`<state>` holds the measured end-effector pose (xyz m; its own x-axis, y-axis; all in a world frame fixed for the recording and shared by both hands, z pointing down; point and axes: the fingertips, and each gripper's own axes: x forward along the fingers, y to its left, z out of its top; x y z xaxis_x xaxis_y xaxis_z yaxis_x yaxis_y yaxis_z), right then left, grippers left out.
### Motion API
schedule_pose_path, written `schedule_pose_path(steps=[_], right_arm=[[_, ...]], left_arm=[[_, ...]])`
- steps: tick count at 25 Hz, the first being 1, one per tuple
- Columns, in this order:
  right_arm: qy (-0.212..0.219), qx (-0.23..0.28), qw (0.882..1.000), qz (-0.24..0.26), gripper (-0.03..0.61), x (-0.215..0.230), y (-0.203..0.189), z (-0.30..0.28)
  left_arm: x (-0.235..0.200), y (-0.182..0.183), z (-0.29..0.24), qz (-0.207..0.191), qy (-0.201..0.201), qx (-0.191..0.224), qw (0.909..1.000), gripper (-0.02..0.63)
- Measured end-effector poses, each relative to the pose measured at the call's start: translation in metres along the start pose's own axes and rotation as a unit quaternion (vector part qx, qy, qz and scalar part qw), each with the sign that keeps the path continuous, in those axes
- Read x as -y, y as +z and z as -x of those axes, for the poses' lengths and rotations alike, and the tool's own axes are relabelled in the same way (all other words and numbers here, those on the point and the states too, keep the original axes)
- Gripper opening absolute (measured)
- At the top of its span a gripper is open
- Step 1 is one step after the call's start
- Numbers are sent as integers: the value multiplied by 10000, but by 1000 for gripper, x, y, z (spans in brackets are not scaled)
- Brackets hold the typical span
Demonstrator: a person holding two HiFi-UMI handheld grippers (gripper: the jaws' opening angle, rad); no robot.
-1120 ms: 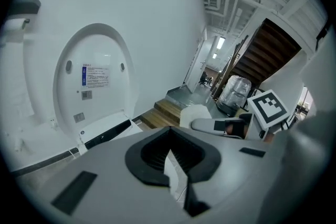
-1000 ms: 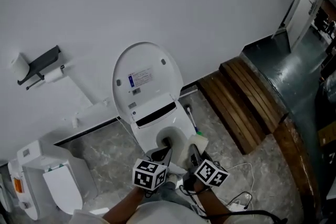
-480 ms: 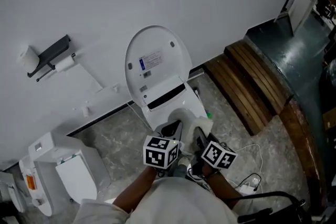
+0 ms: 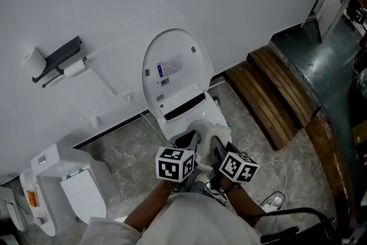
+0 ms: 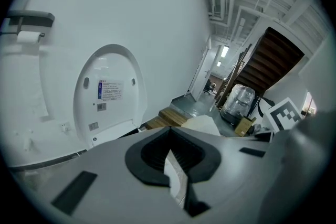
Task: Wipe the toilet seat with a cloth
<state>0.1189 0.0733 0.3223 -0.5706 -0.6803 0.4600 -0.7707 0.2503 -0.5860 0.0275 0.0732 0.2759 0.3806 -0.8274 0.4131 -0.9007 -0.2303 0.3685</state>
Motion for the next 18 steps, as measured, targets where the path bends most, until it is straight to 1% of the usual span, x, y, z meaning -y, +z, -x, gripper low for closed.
schedule_pose_path(steps=[8,14,18], right_arm=[[4,7,10000,87,100,-7,8,-7],[52,29,9999,-137,100,-12,10,-7],[5,74,9997,-238,100,-14,11,-9]], left_arm=[[-14,10,0,54,70,64,9999,11],[-27,13,5,109,152,101,9998,11],[-34,17,8,97,179,109,9997,11]])
